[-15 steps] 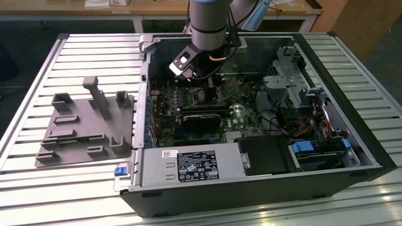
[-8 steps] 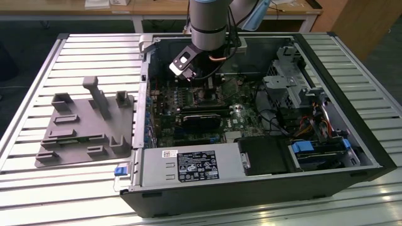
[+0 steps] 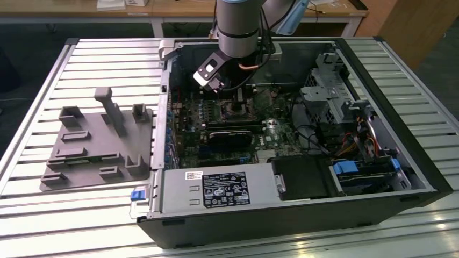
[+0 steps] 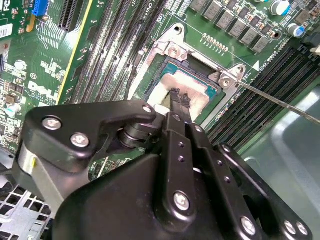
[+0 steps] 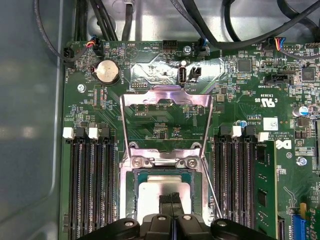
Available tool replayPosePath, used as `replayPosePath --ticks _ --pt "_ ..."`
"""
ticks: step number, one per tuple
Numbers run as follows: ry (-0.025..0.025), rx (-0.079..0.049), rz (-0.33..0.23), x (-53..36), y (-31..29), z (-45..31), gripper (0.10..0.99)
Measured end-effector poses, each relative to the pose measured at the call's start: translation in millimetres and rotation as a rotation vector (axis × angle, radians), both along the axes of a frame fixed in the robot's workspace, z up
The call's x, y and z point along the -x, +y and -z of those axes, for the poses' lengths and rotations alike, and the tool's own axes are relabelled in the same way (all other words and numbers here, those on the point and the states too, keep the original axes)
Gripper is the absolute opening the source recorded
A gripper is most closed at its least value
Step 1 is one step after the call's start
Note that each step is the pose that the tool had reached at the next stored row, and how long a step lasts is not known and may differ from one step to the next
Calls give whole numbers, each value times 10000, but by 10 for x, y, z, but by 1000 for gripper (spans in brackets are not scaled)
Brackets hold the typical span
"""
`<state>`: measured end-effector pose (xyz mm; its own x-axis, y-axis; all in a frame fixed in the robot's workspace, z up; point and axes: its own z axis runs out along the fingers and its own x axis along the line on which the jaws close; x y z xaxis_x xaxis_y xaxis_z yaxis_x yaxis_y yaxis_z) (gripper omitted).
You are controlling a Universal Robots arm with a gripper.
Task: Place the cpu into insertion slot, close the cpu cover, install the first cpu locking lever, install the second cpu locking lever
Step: 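Place the cpu into insertion slot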
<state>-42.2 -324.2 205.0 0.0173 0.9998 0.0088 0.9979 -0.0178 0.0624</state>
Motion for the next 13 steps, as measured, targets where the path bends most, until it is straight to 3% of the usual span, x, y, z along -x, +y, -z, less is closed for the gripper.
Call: replayPosePath --ticks 13 --pt "-2 0 387 -3 30 18 102"
